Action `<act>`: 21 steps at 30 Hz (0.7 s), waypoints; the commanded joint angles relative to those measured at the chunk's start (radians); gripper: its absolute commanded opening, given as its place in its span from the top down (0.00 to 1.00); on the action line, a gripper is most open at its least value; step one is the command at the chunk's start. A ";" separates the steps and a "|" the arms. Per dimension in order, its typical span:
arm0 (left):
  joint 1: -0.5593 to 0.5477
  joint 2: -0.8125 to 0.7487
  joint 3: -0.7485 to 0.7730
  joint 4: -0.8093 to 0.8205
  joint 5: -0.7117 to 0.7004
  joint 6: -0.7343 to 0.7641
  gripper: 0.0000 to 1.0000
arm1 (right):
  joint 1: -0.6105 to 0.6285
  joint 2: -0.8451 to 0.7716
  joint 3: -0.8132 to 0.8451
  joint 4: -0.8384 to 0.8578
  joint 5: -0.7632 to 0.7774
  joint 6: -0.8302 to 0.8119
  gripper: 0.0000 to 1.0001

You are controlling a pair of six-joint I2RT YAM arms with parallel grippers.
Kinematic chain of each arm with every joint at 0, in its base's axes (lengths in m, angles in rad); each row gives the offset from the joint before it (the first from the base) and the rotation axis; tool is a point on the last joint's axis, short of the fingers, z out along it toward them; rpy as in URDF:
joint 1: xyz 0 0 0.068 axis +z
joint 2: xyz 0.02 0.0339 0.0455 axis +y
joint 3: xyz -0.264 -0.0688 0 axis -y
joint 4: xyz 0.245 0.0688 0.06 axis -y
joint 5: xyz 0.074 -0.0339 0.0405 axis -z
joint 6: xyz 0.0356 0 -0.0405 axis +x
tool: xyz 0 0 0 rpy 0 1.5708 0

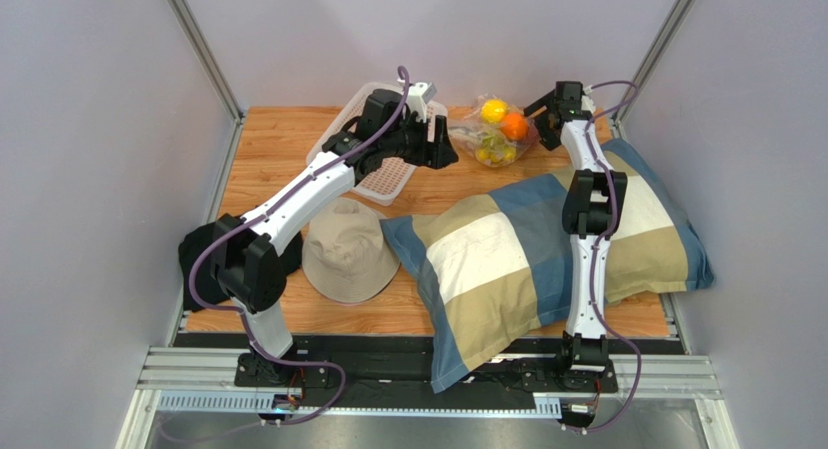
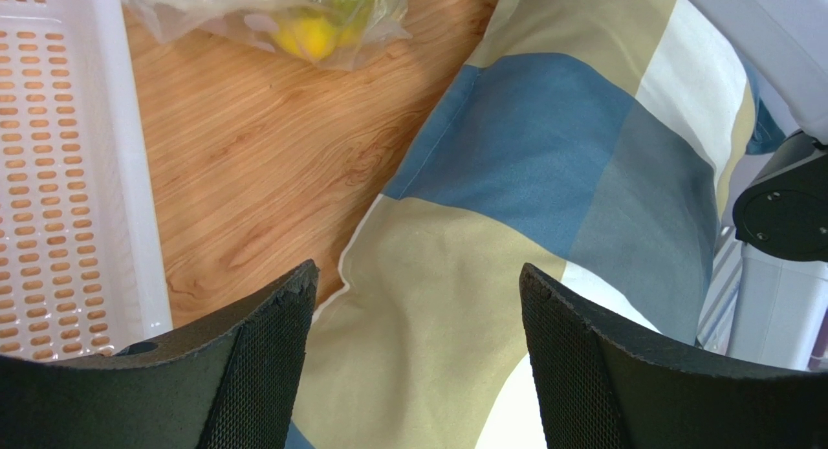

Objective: Open the zip-top bag and remove the fake food

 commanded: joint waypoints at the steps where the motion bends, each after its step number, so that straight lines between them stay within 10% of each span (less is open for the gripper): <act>1: 0.019 -0.001 0.029 0.021 0.017 -0.017 0.20 | 0.006 0.053 -0.008 0.141 -0.071 0.068 0.24; 5: 0.034 -0.002 0.011 0.030 0.024 -0.047 0.20 | 0.008 0.044 -0.017 0.217 -0.077 0.056 0.37; 9: 0.036 -0.001 0.017 0.035 0.040 -0.071 0.21 | 0.004 -0.014 -0.020 0.252 -0.087 0.010 0.88; 12: 0.036 0.007 0.037 0.060 0.069 -0.081 0.20 | 0.003 -0.115 -0.040 0.252 -0.097 -0.023 1.00; 21: -0.019 0.154 0.223 0.147 0.005 0.122 0.11 | 0.061 -0.470 -0.210 0.054 -0.039 -0.119 1.00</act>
